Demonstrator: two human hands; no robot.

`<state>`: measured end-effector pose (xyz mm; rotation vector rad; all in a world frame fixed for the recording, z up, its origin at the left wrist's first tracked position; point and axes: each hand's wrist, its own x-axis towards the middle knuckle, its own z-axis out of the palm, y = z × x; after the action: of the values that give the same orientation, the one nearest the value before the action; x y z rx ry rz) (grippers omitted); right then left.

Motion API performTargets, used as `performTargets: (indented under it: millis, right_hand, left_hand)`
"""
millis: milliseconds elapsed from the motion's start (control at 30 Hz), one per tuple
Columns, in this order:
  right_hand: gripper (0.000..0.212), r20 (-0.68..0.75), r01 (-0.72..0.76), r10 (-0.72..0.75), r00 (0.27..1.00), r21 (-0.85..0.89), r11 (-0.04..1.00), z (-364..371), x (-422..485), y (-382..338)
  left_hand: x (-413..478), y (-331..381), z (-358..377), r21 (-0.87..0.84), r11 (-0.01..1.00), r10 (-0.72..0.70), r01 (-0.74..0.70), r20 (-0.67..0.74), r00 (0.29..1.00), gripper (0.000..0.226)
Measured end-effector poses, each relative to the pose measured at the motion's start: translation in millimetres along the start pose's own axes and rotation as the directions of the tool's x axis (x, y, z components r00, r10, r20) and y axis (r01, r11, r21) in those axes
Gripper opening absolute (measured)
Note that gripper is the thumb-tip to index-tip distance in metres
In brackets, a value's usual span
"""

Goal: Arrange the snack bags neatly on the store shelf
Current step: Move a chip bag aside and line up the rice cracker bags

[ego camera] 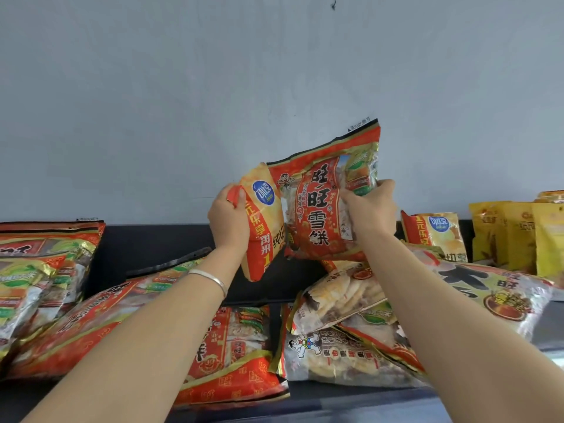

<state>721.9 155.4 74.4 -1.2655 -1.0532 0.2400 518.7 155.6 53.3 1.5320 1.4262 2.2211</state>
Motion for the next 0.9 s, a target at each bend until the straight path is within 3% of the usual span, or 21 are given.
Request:
performTargets:
  millis: [300, 533, 700, 900]
  right_hand:
    - [0.048, 0.17, -0.153, 0.115, 0.979, 0.227, 0.962, 54.9, -9.5, 0.4]
    - [0.048, 0.343, -0.392, 0.259, 0.903, 0.409, 0.824, 103.9, -13.7, 17.1]
    - [0.051, 0.489, -0.515, 0.293, 0.822, 0.416, 0.75, 127.7, -14.7, 30.2]
    - [0.054, 0.593, -0.501, 0.258, 0.763, 0.288, 0.816, 174.0, -27.6, 53.5]
  left_hand:
    - [24.5, 4.1, -53.9, -0.095, 0.994, 0.035, -0.05, -0.159, 0.987, 0.03]
    - [63.4, -15.9, -100.4, -0.462, 0.87, -0.351, 0.173, -0.334, 0.875, 0.024]
    - [64.1, -58.9, -128.9, -0.505, 0.818, -0.495, 0.276, -0.373, 0.785, 0.012]
    - [63.5, -90.8, -167.8, -0.513, 0.801, -0.556, 0.309, -0.444, 0.703, 0.022]
